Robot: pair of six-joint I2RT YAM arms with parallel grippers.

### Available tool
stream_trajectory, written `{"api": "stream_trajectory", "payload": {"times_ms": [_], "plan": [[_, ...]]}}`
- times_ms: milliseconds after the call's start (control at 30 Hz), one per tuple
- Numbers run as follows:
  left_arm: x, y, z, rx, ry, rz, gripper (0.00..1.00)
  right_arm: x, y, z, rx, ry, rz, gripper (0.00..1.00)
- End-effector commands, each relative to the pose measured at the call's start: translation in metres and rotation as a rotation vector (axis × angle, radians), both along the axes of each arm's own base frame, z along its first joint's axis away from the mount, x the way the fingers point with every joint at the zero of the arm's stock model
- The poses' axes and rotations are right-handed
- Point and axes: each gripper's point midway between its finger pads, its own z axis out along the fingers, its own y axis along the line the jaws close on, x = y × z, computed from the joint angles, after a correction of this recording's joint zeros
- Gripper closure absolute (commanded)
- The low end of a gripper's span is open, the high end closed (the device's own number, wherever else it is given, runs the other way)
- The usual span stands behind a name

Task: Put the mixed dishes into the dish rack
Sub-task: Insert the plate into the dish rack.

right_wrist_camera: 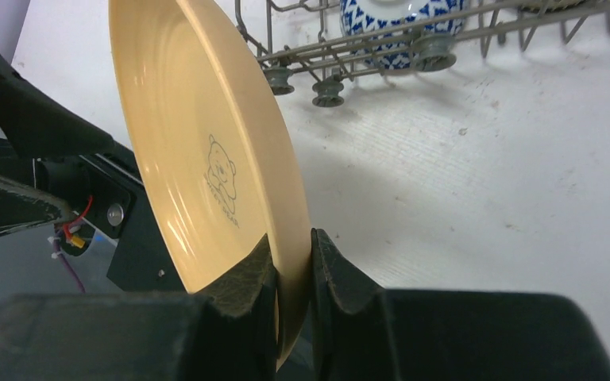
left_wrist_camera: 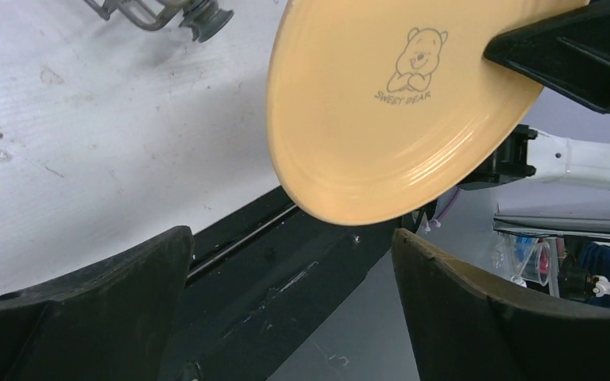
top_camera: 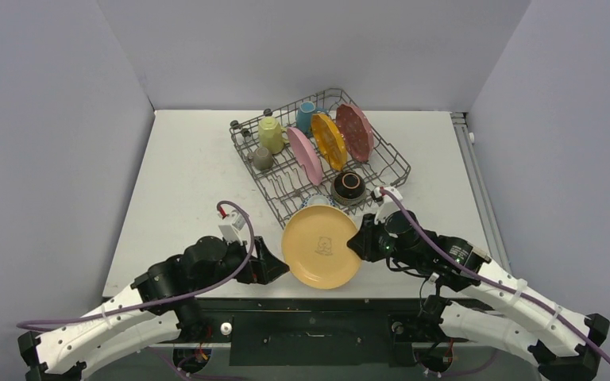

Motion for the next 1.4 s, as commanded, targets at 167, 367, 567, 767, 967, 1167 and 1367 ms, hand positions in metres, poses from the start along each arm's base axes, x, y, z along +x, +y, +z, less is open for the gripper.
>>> {"api": "stream_trajectory", "payload": {"times_ms": [167,367,567,767,967,1167,1367], "plan": [[0.002,0.02,0.056,0.013,-0.21,-0.046,0.03,0.036,-0.013,0.06,-0.119,-0.182,-0.074,1.0],[-0.003,0.028,0.078,-0.007,-0.292,-0.075,0.04,0.058,-0.007,0.09,-0.173,-0.256,-0.107,1.0],[-0.007,0.039,0.086,-0.01,-0.338,-0.078,0.04,0.079,0.002,0.122,-0.242,-0.329,-0.155,1.0],[-0.009,0.044,0.086,-0.016,-0.378,-0.086,0.04,0.1,0.009,0.149,-0.336,-0.4,-0.214,1.0],[-0.014,0.046,0.099,-0.055,-0.429,-0.114,0.04,0.119,0.021,0.172,-0.404,-0.466,-0.276,1.0],[-0.013,0.045,0.1,-0.03,-0.466,-0.138,0.04,0.134,0.037,0.178,-0.465,-0.503,-0.311,1.0],[-0.013,0.042,0.098,-0.046,-0.471,-0.145,0.04,0.147,0.054,0.181,-0.518,-0.545,-0.347,1.0]]}}
